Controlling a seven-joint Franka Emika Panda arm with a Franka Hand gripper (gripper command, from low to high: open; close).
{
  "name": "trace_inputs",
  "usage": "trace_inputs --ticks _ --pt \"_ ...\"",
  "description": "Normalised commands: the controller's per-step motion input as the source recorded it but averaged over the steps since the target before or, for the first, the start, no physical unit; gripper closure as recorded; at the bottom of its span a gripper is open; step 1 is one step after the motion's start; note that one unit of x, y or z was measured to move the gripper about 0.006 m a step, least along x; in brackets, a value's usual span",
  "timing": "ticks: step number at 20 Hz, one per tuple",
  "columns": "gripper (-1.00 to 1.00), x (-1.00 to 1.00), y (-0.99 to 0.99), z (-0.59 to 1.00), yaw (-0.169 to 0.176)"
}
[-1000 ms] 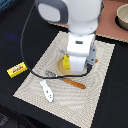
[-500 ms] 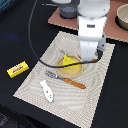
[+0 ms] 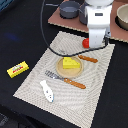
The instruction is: Interact with the objects in diverse but meaningful ways.
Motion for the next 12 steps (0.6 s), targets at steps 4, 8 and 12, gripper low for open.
trace_inputs --ticks 4,8,12 --pt "-1.00 0.00 0.40 -0.16 0.013" --pt "-1.00 0.00 0.23 -0.31 0.022" --pt "-1.00 -0.06 0.27 -0.37 0.037"
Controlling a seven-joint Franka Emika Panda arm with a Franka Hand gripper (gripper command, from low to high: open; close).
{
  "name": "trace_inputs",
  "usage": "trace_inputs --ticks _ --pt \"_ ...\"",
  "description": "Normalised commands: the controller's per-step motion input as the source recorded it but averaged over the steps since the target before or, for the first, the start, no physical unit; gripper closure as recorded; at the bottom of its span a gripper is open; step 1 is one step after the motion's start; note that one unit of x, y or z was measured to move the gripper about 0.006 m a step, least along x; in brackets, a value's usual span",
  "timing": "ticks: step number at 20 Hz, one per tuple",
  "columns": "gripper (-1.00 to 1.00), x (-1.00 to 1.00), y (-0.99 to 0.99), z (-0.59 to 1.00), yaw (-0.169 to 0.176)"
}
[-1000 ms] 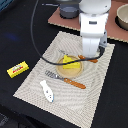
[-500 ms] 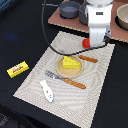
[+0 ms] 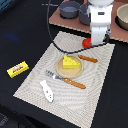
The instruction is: Interact with the objects in diverse but meaningful ways.
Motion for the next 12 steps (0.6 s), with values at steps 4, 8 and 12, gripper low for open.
trace_inputs --ticks 4,8,12 --pt "-1.00 -0.02 0.27 -0.38 0.042" --pt "-1.00 -0.03 0.36 -0.35 0.069" --pt "1.00 0.00 0.35 -0.30 0.084"
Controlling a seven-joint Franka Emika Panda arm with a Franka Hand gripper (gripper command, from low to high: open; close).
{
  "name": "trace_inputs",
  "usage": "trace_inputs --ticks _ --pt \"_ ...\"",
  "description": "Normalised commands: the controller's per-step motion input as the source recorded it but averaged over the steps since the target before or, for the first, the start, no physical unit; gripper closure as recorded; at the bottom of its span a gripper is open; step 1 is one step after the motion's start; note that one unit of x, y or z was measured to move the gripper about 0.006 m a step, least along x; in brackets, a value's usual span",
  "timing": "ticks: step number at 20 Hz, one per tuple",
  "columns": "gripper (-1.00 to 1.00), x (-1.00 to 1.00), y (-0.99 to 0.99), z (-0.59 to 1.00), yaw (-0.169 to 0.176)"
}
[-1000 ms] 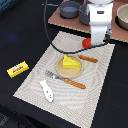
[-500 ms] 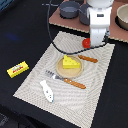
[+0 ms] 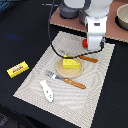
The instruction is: Interact with the objects in diverse but meaningful ways.
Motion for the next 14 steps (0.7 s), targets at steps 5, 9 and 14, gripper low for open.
trace_inputs --ticks 5,9,14 --pt "1.00 0.00 0.27 0.03 0.074" --pt "1.00 0.03 0.17 0.61 0.056" --pt "1.00 -0.02 0.08 0.72 0.056"
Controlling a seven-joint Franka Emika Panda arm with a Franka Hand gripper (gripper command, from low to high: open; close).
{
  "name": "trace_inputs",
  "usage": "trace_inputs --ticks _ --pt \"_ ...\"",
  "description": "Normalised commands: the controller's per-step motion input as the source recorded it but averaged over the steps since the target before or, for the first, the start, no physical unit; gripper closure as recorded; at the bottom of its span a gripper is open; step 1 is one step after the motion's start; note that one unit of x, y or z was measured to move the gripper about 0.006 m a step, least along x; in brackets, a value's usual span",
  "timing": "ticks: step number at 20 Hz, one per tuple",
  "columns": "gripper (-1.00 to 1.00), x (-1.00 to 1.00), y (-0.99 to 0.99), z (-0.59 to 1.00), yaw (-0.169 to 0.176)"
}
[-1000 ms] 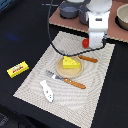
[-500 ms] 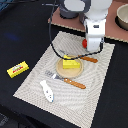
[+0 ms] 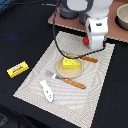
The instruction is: Interact with the objects in diverse but meaningful ways.
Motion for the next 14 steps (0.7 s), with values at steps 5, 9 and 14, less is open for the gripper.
trace_inputs --ticks 5,9,14 --pt "1.00 -0.45 -0.25 0.69 0.080" --pt "1.00 -0.67 -0.39 0.45 0.045" --pt "1.00 -0.74 -0.53 0.11 0.006"
